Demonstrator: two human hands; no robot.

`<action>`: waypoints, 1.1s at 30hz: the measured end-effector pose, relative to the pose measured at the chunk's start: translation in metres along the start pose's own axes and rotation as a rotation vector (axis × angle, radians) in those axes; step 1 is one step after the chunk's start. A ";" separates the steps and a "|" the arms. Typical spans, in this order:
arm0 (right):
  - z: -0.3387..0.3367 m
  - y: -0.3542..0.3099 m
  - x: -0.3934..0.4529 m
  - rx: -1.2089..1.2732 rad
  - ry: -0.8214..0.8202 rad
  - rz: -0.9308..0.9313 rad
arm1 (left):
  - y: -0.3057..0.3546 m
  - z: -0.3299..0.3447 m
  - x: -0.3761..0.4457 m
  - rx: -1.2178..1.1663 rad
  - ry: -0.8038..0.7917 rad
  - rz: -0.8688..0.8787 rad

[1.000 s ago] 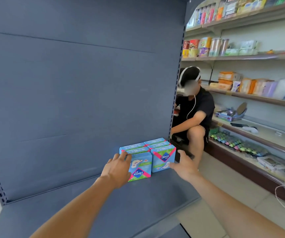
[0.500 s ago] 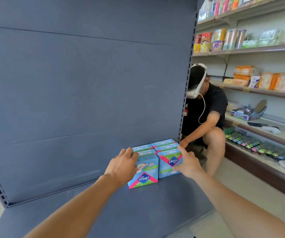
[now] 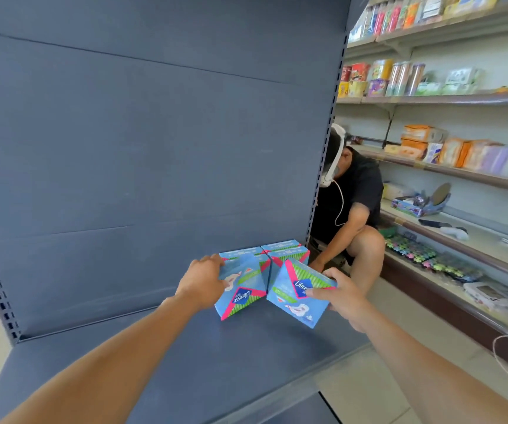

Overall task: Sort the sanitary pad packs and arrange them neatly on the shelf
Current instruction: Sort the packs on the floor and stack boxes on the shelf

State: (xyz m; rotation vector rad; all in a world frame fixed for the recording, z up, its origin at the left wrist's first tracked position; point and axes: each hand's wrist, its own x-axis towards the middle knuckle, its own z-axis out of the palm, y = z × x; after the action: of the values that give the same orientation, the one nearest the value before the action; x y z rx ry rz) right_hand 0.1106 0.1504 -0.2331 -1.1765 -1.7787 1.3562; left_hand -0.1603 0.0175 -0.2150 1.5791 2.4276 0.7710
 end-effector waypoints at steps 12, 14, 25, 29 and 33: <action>0.006 -0.039 -0.117 0.433 -0.085 0.077 | 0.067 0.033 -0.135 -1.551 -0.080 -0.396; 0.009 -0.049 -0.133 0.439 -0.086 0.079 | 0.080 0.040 -0.156 -1.679 -0.140 -0.351; 0.007 -0.075 -0.200 0.469 0.145 0.021 | 0.091 0.010 -0.199 -1.506 -0.429 -0.133; -0.003 -0.075 -0.223 0.469 0.148 -0.008 | 0.086 -0.029 -0.194 -1.221 -0.511 -0.056; 0.009 -0.074 -0.245 0.493 0.157 -0.012 | 0.112 -0.036 -0.199 -1.127 -0.541 0.046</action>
State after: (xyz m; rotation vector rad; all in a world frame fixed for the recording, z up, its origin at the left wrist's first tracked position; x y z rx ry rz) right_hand 0.1858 -0.0811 -0.1536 -0.9645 -1.2402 1.5333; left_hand 0.0040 -0.1359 -0.1597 1.1207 1.1674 1.1969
